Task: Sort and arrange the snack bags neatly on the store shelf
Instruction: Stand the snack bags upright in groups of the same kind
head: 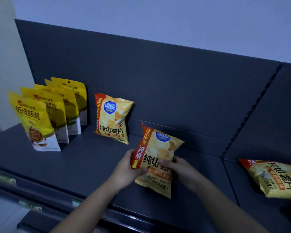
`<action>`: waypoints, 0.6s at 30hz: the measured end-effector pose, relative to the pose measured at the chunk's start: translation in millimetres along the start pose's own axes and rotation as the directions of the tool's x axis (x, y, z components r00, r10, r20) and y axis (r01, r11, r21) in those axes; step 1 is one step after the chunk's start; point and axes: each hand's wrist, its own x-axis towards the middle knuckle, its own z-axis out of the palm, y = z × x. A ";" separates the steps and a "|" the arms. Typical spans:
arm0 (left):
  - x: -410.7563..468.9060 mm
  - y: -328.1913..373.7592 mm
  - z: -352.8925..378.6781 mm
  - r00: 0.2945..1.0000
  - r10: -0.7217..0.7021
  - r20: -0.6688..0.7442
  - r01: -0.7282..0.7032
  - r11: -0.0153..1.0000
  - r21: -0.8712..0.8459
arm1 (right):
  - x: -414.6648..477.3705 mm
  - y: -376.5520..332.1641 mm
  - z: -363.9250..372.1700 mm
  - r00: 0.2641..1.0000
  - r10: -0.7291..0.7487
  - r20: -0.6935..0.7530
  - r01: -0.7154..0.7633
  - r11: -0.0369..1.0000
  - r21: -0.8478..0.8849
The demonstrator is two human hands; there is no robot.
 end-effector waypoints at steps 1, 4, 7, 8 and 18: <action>-1.4 -3.5 -12.6 0.999 0.037 0.014 -0.037 0.999 -0.003 | 2.7 0.6 8.6 1.000 0.009 0.016 -0.011 0.996 0.084; -6.5 -13.1 -47.0 0.994 0.108 0.021 -0.107 0.994 -0.024 | 9.5 -0.9 39.8 0.999 0.012 0.046 -0.021 0.978 0.206; -11.4 -24.1 -75.5 0.992 0.122 0.004 -0.122 0.992 -0.041 | 19.2 -3.2 73.5 0.999 -0.031 0.022 0.024 0.965 0.261; -12.0 -28.1 -84.2 0.991 0.133 -0.004 -0.133 0.990 -0.044 | 21.2 -4.8 84.0 0.998 -0.054 0.006 0.050 0.960 0.276; 12.4 -52.7 -135.7 0.966 0.224 -0.127 -0.214 0.973 0.091 | 57.8 -5.6 132.1 0.950 -0.309 -0.039 0.311 0.938 0.154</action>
